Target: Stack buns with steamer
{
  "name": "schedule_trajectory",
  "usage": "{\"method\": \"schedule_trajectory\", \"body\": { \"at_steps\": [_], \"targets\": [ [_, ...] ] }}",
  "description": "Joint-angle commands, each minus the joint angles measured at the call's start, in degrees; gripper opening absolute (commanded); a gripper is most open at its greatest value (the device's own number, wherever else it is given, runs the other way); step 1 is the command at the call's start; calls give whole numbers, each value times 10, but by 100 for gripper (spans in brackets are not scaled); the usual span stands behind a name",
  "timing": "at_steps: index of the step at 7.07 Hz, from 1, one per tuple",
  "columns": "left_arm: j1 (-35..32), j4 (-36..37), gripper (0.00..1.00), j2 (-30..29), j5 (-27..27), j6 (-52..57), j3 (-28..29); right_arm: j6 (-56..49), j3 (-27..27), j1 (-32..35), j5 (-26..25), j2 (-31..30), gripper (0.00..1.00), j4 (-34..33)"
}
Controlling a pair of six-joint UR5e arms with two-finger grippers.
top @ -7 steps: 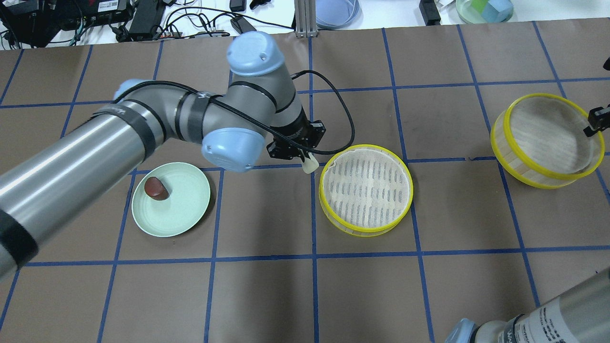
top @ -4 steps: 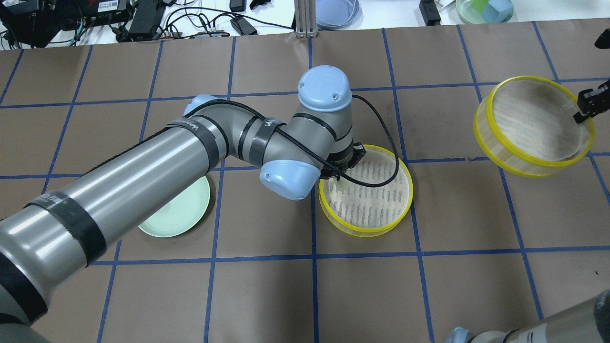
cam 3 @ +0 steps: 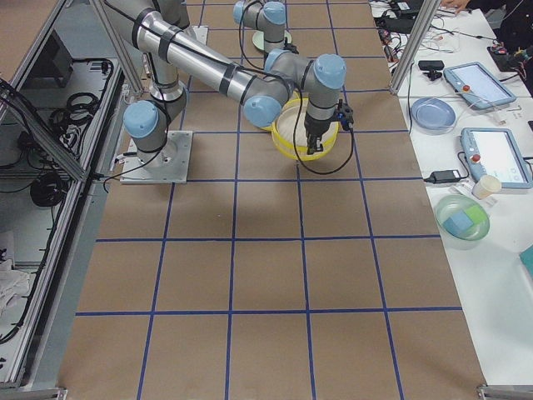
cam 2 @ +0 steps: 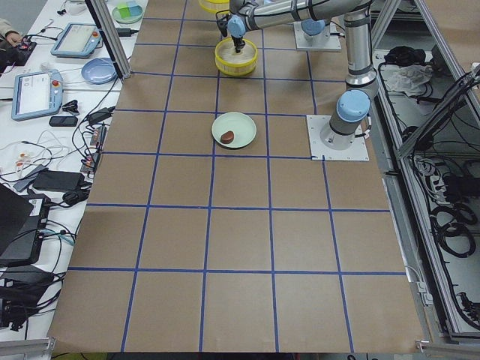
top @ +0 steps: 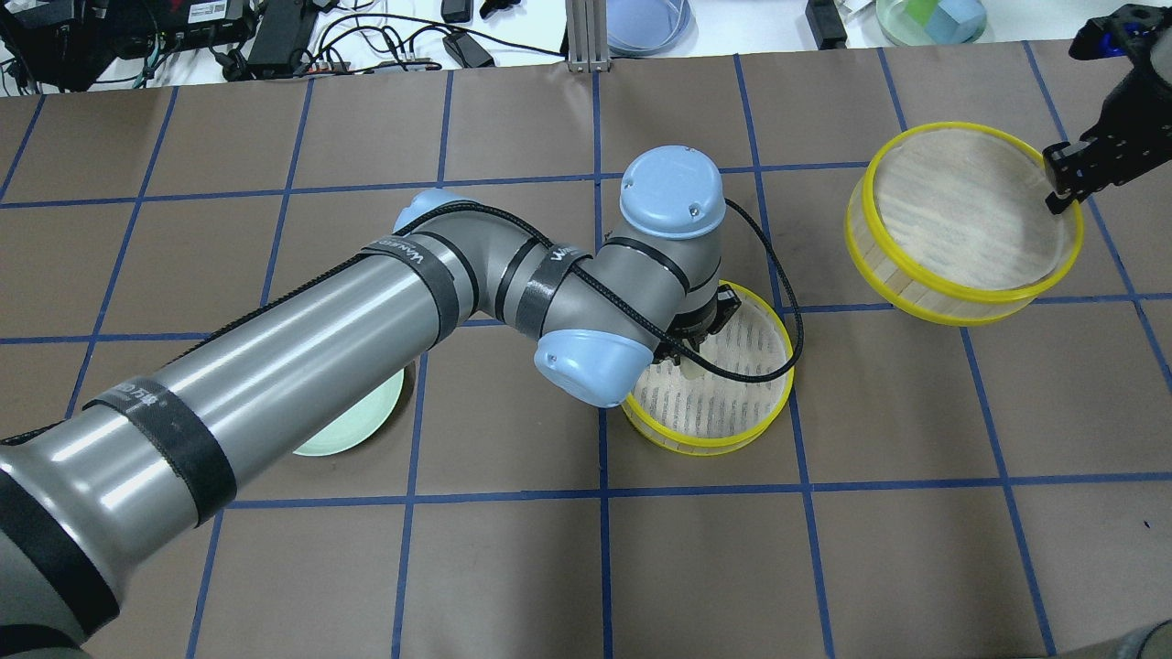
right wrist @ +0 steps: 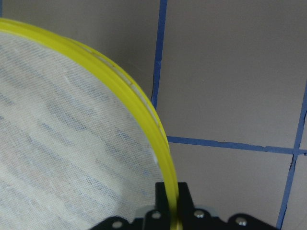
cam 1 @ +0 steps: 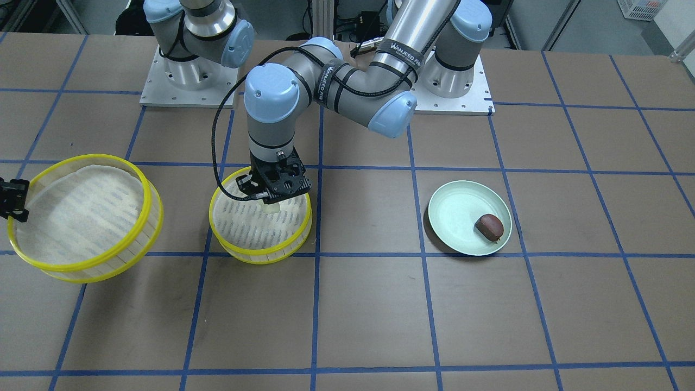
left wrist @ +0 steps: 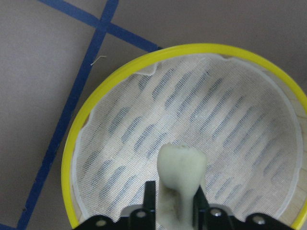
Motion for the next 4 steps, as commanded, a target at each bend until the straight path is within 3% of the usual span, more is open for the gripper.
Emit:
{"method": "schedule_trajectory", "body": {
  "at_steps": [1,4],
  "targets": [
    [1,1,100,10,-3,0,-2,50,6,43,-9,-8,0,3],
    [11,-2,100,14,6,34,-3,96,22,96,-16,-8,0,4]
  ]
}}
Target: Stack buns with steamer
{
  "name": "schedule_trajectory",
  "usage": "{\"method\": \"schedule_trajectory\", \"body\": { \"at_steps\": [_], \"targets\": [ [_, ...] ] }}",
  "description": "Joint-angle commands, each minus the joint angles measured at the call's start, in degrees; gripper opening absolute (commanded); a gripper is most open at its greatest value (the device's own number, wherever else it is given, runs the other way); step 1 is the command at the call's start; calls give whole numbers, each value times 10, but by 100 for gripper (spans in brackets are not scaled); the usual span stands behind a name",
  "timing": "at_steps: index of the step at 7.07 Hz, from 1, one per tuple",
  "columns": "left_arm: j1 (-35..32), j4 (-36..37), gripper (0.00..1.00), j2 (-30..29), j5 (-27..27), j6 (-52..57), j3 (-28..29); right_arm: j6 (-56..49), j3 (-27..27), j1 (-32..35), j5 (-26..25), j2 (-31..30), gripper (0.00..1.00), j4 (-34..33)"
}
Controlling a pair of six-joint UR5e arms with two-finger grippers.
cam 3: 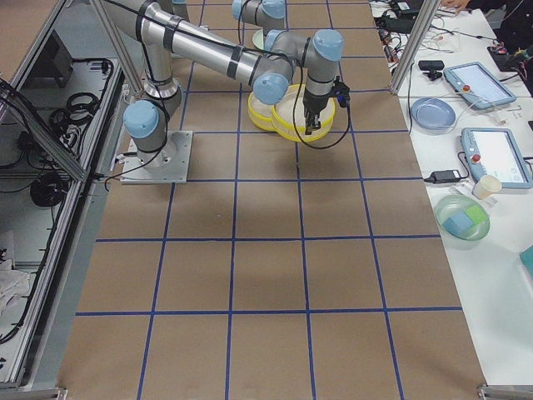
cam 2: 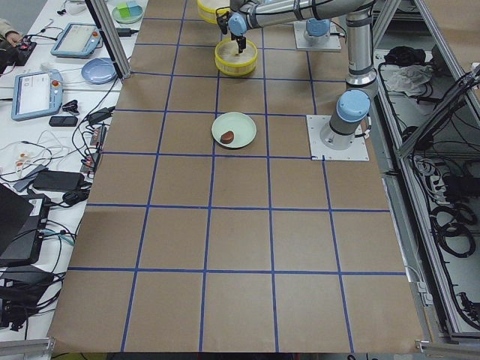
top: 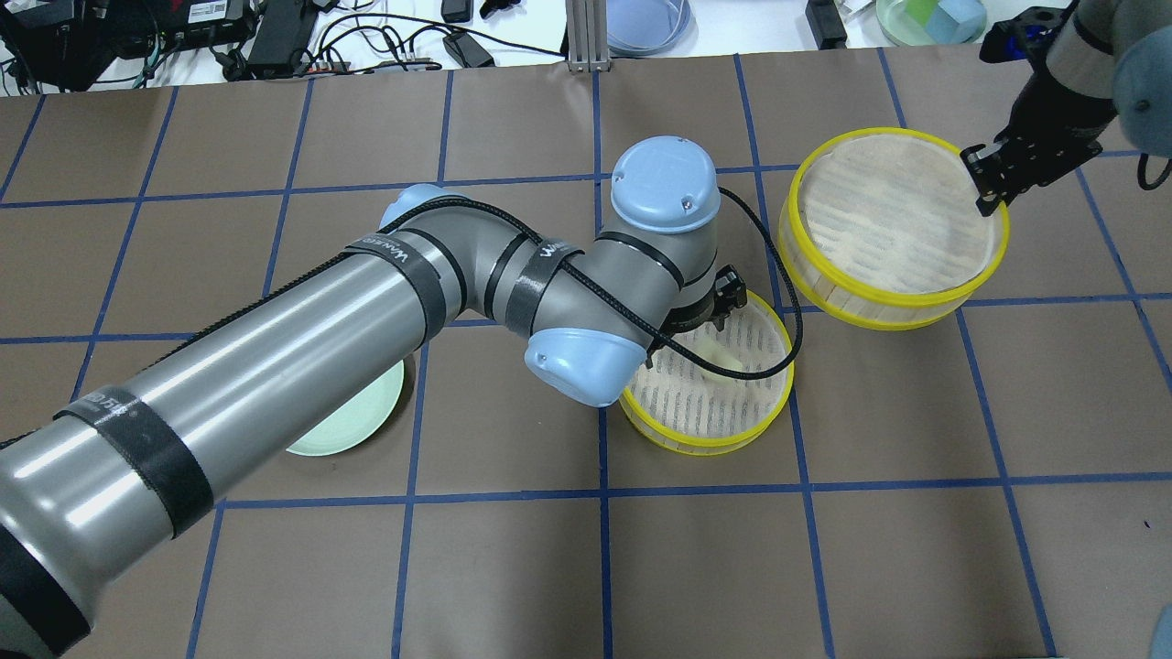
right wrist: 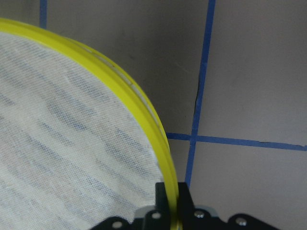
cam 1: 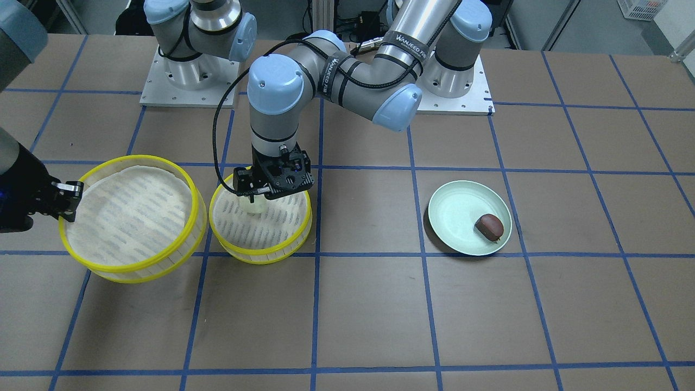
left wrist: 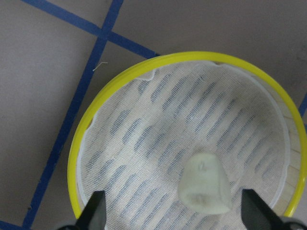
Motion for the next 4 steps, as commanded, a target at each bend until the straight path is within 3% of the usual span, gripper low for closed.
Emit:
{"method": "schedule_trajectory", "body": {
  "at_steps": [1,2,3,4],
  "targets": [
    [47,-33,100,16,1,49,-2,27,18,24,-5,-1,0,0],
    [74,-59,100,25,9,119,-25,34,26,28,-5,-1,0,0],
    [114,-68,100,32,89,230,-65,74,37,33,-2,-4,0,1],
    [158,-76,100,55,106,257,-67,111,63,61,-3,-26,0,0]
  ]
}}
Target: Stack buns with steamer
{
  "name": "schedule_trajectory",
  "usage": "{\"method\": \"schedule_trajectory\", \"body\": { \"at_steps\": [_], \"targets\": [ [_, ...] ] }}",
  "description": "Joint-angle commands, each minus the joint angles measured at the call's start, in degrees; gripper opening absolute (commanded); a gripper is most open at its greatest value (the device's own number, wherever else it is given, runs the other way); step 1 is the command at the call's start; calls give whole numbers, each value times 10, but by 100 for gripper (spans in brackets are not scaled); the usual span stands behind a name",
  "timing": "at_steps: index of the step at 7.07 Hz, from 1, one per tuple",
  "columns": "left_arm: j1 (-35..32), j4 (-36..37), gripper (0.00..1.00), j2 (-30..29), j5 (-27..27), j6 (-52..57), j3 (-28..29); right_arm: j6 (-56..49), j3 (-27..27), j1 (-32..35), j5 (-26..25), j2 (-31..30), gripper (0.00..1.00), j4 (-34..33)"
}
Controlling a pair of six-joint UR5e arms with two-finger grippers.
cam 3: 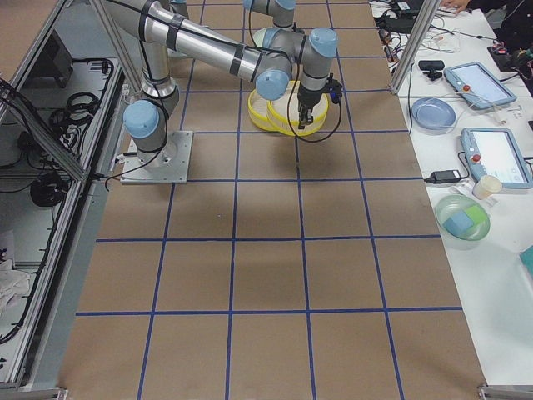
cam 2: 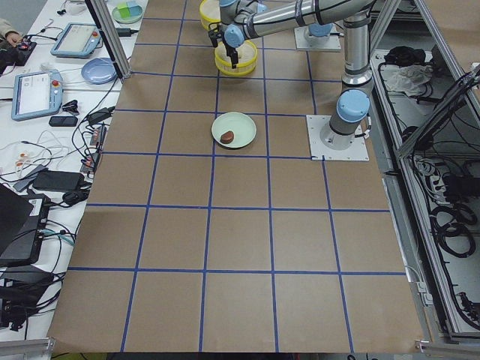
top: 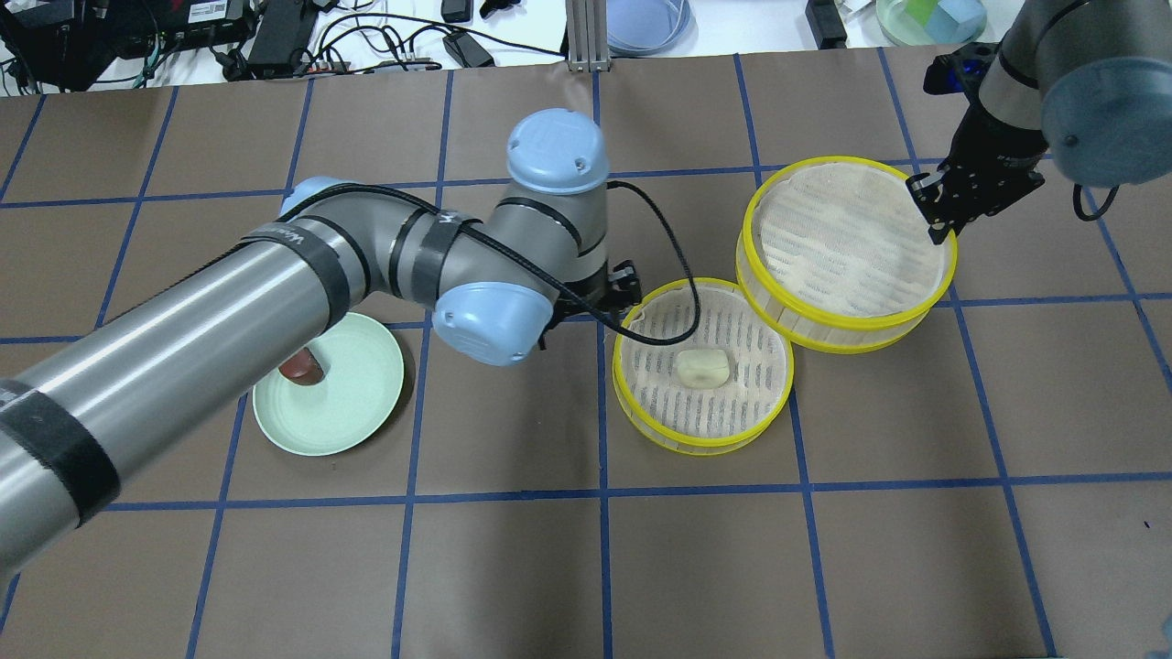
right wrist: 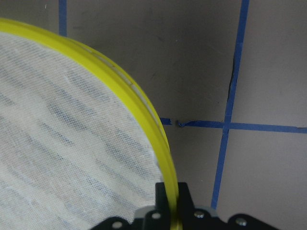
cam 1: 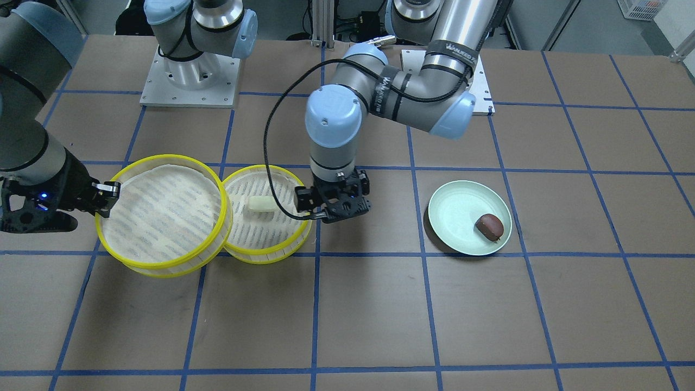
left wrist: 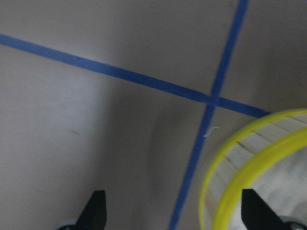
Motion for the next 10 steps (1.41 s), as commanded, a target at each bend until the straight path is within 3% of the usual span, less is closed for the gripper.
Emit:
{"method": "schedule_trajectory", "body": {
  "at_steps": [1,3,5,6,8,10],
  "targets": [
    [89,-28,100,46,40,123,-14,76,49,64,-2,-29,0,-7],
    [198,-81,100,81,66,246,-6,103,88,89,9,-41,0,-14],
    [294,-112,94,85,64,333,-23,100,130,108,17,-52,0,-92],
    [319,-115,94,85,56,348,-38,91,157,114,19,-52,0,-130],
    [364,-115,94,85,-6,361,-51,92,159,131,24,-52,0,-133],
    [371,-114,90,75,-8,374,-69,90,158,147,13,-45,0,-144]
  ]
}}
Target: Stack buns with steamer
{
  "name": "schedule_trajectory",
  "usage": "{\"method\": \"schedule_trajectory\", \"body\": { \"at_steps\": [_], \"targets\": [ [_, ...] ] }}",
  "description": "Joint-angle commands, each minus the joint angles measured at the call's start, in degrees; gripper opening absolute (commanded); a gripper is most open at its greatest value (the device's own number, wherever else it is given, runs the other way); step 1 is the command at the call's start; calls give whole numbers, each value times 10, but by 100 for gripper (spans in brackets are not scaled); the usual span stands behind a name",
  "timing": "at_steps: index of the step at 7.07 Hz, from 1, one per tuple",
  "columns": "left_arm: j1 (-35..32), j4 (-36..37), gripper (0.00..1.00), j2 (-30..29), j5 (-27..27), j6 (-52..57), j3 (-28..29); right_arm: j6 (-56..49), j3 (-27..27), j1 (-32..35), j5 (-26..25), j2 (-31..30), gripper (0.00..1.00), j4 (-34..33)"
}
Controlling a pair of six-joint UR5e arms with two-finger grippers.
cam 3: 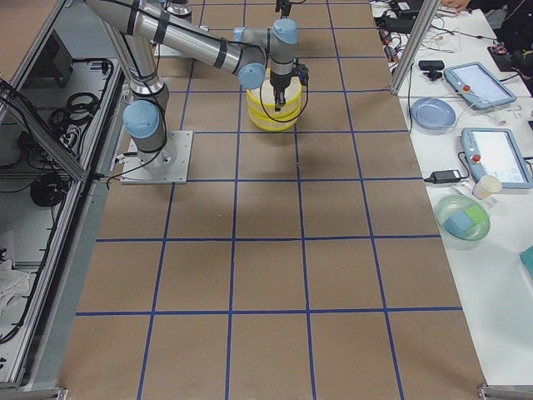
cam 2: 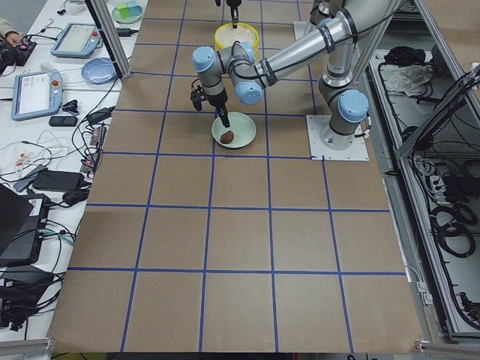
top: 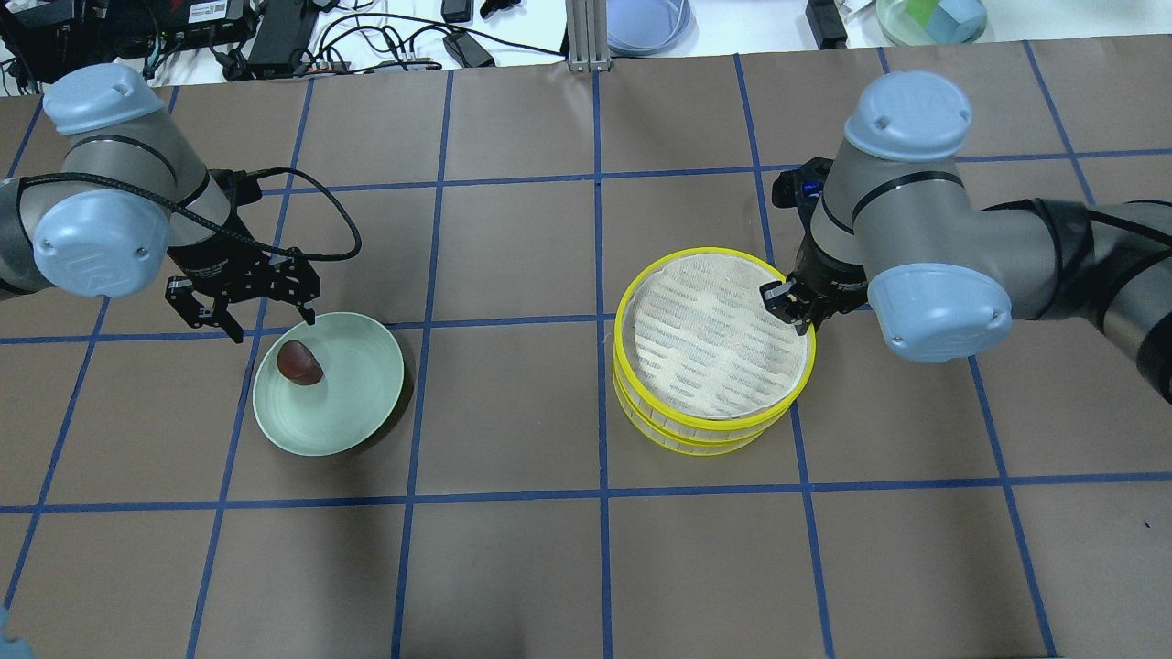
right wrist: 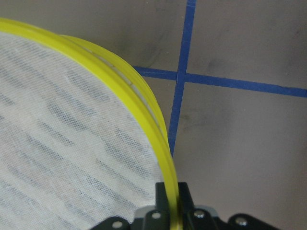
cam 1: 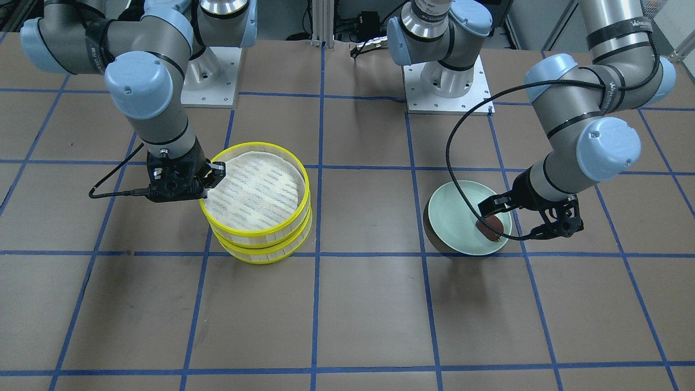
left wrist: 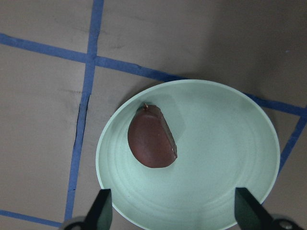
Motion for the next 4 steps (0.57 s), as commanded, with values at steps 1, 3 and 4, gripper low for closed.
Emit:
{"method": "schedule_trajectory", "body": {
  "at_steps": [1,3,4],
  "targets": [
    [8,5,90,-11,-5,6,-15,-1,-1,7,-6,4,0,-9],
    [22,19,91,-42,-4,6,-16,-1,-1,2,-2,10,0,-12],
    [23,32,91,-60,-2,7,-18,0,-1,2,-6,14,0,-19]
  ]
}}
